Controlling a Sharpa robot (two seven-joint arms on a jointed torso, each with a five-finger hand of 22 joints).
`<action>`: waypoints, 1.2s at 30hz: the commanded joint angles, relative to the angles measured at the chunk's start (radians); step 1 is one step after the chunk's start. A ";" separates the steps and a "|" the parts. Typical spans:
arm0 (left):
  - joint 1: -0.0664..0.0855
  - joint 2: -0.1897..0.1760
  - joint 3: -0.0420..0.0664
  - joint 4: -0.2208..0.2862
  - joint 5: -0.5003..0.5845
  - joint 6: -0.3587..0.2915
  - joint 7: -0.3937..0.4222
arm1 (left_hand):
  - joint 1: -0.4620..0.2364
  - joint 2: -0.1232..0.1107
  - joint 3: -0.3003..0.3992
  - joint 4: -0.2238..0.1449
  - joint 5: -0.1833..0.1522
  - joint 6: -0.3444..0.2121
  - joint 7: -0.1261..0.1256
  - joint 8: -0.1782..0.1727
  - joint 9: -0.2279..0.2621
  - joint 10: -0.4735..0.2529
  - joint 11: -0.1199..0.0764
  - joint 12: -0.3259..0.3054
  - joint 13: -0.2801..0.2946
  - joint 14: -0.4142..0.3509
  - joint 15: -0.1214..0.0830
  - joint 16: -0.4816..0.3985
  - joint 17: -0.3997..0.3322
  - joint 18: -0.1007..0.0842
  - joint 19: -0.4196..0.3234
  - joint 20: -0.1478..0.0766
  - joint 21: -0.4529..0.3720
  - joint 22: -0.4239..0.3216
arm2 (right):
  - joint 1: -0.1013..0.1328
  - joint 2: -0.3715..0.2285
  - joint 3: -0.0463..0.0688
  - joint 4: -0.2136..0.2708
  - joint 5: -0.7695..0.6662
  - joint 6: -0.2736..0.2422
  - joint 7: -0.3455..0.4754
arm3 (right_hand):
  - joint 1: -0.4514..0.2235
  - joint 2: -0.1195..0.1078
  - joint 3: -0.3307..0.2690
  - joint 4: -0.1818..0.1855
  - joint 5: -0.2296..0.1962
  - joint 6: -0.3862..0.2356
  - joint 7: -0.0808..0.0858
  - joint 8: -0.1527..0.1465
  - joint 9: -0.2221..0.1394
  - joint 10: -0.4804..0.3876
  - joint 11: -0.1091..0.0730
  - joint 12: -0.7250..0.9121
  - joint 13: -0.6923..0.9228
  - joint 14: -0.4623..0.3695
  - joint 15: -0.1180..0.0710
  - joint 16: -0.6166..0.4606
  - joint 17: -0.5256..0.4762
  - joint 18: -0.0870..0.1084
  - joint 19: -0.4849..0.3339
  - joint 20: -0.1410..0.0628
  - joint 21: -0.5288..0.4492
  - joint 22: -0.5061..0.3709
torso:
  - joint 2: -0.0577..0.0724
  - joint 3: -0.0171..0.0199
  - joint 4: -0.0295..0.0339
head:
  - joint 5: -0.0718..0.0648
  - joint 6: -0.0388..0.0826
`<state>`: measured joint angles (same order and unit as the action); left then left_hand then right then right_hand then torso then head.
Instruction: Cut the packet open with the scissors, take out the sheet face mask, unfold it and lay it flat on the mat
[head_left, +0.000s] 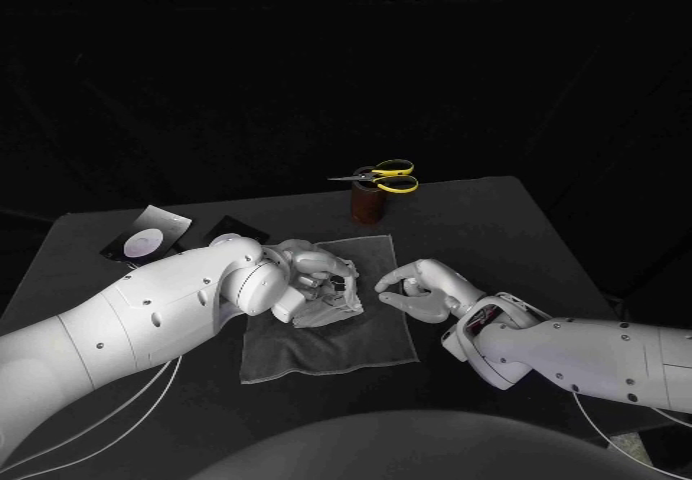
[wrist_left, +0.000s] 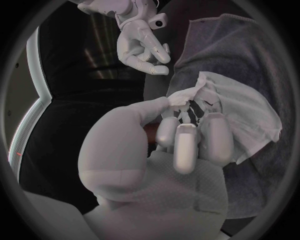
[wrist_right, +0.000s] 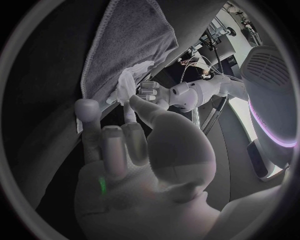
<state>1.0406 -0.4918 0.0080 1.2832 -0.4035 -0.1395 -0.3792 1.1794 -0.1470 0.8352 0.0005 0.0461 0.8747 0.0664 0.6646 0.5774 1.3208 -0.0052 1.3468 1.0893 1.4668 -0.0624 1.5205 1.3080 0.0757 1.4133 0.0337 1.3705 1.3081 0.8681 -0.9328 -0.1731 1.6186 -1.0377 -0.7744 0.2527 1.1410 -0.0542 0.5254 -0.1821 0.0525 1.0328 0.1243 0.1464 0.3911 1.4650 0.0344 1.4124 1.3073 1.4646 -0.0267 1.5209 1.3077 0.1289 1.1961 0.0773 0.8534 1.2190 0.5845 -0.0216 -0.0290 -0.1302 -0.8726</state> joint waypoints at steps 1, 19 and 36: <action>0.004 0.007 0.001 0.014 0.105 0.024 -0.018 | -0.011 0.012 0.002 0.012 0.006 0.021 0.002 0.003 0.008 0.010 -0.001 0.005 0.000 0.071 -0.004 0.006 0.124 -0.012 0.010 0.001 0.005 0.051 | 0.000 -0.015 0.000 0.001 0.116 -0.037 0.068 | -0.004 0.003 -0.006 0.000 0.007 -0.002 0.001 -0.007 -0.001 0.067 0.006 -0.003 0.155 0.081 0.005 -0.002 0.181 0.020 -0.005 0.002 0.001 0.002 | 0.000 0.0008 -0.0006 | -0.002 0.000; 0.033 0.108 -0.002 -0.043 0.186 -0.057 -0.032 | -0.045 0.041 -0.004 0.053 0.005 0.021 0.006 -0.032 -0.016 0.009 0.002 -0.001 -0.007 0.070 -0.002 0.005 0.121 -0.014 0.014 0.002 0.011 0.056 | 0.006 -0.049 0.001 -0.031 0.236 0.002 -0.016 | 0.003 0.005 -0.004 -0.003 0.041 -0.001 0.002 -0.011 -0.005 0.066 0.006 -0.005 0.153 0.080 0.004 -0.003 0.180 0.022 -0.007 0.004 -0.006 -0.002 | -0.001 0.0034 -0.0014 | -0.011 0.000; 0.048 0.167 -0.020 -0.137 0.197 0.035 -0.154 | -0.144 0.011 -0.103 0.162 0.004 -0.160 0.111 -0.234 -0.172 -0.163 0.095 -0.131 -0.259 0.062 0.078 -0.001 0.098 -0.007 -0.005 0.072 -0.011 0.035 | 0.008 -0.017 0.001 -0.031 0.154 0.057 -0.100 | -0.034 -0.025 -0.041 0.015 0.047 -0.020 0.011 -0.027 -0.017 0.051 0.014 -0.048 0.123 0.067 0.010 -0.026 0.147 0.031 -0.040 0.012 -0.072 -0.033 | 0.000 -0.0004 0.0018 | -0.023 0.000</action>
<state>1.0867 -0.3296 -0.0122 1.1501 -0.2188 -0.1641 -0.4817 1.0395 -0.1344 0.7354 0.1616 0.0543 0.7181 0.1775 0.4328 0.4074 1.1606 0.0896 1.2193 0.8330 1.4648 0.0080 1.5178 1.3080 0.0756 1.4081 0.0968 1.3621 1.3075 0.8756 -0.9521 -0.1726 1.5852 -0.8415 -0.7466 0.1886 1.1148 -0.0804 0.4875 -0.1665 0.0952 1.0192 0.1344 0.1232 0.3752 1.4650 0.0415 1.3698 1.3074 1.4664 -0.0211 1.4990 1.3075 0.1472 1.1615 0.0891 0.7830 1.1867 0.5848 -0.0209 -0.0277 -0.1517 -0.8726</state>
